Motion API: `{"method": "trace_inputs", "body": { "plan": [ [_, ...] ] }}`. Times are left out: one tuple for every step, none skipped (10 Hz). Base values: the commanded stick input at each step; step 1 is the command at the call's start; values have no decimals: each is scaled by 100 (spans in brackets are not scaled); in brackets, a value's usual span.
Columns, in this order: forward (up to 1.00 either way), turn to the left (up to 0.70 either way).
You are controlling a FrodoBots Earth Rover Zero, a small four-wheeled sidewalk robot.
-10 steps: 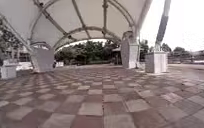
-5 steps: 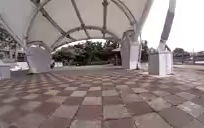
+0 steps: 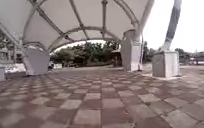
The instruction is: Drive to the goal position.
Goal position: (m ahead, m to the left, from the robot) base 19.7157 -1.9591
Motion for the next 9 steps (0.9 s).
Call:
{"method": "trace_inputs", "body": {
  "plan": [
    [100, 0],
    [100, 0],
    [100, 0],
    [100, 0],
    [100, 0],
    [100, 0],
    [100, 0],
    [100, 0],
    [100, 0]
  ]
}}
